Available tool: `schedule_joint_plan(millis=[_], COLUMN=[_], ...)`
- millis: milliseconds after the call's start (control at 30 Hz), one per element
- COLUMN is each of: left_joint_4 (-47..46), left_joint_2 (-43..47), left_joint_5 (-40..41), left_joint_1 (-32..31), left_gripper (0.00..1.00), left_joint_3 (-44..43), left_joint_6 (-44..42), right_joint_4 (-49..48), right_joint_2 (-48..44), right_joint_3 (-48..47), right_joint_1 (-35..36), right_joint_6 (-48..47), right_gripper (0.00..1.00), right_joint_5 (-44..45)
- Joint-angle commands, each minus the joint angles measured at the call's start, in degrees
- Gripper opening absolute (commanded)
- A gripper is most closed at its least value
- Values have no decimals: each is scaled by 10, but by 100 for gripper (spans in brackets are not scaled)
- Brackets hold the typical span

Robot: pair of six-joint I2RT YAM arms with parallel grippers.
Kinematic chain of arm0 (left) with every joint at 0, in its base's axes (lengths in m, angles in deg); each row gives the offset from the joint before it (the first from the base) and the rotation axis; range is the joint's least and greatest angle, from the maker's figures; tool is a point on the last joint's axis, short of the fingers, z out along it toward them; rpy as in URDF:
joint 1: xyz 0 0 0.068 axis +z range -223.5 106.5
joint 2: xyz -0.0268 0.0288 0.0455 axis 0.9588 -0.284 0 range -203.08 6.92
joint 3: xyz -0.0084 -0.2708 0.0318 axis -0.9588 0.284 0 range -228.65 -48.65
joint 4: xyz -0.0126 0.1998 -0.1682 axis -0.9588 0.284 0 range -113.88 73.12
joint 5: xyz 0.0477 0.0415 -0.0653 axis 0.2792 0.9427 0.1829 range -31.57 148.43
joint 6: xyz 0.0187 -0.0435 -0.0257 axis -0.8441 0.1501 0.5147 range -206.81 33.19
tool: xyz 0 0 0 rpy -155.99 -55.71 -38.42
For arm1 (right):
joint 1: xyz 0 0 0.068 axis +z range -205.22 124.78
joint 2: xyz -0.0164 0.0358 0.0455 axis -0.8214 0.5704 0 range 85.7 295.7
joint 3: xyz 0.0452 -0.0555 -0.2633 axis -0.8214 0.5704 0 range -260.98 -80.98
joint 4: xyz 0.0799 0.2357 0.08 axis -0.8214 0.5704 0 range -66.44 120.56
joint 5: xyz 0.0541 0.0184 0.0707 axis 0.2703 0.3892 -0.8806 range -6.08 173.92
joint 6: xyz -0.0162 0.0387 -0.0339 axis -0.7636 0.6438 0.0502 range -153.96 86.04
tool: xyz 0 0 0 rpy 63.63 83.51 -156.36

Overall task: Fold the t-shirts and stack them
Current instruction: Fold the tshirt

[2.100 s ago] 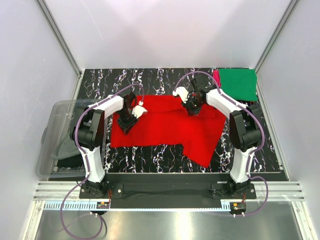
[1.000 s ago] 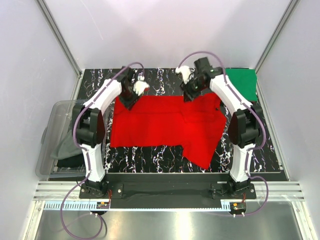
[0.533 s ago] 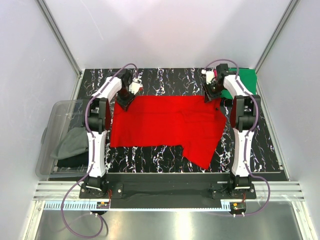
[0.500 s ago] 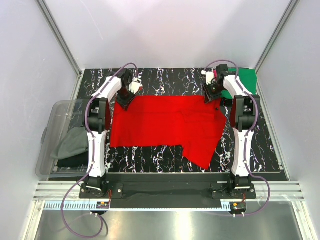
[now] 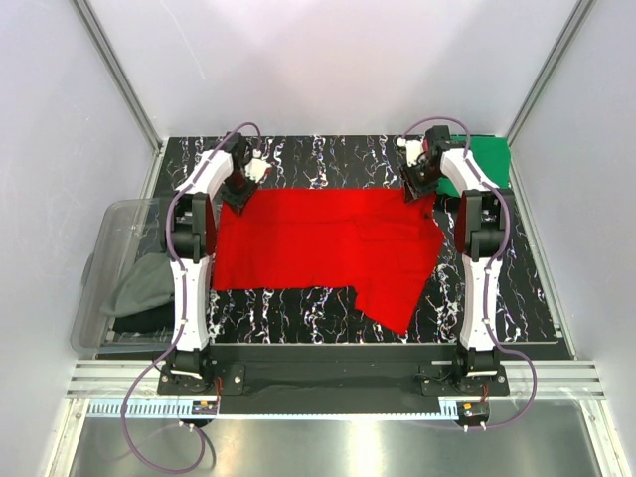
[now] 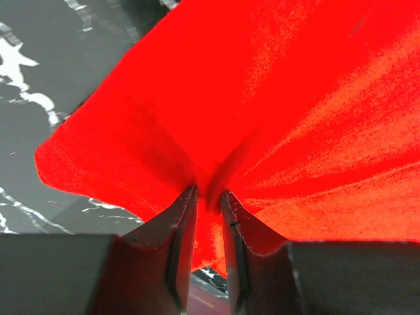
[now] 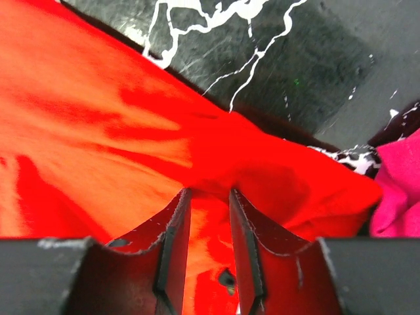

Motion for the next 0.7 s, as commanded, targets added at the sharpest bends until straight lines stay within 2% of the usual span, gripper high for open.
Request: schedule_joint_plan(millis=[0, 667], left_joint_4=[-11, -30], left_joint_2=[-30, -36], left_joint_5=[46, 69], left_joint_1=[25, 14], left_gripper=[25, 27], left_joint_3=[-18, -54], left_joint_6=[-5, -10], right_joint_4=[-8, -17], right_joint_2=[14, 80], right_joint_3=[-32, -121], right_joint_1=[4, 11], right_joint_6=[-10, -35], right_gripper=[37, 37], right_joint_5=[25, 67])
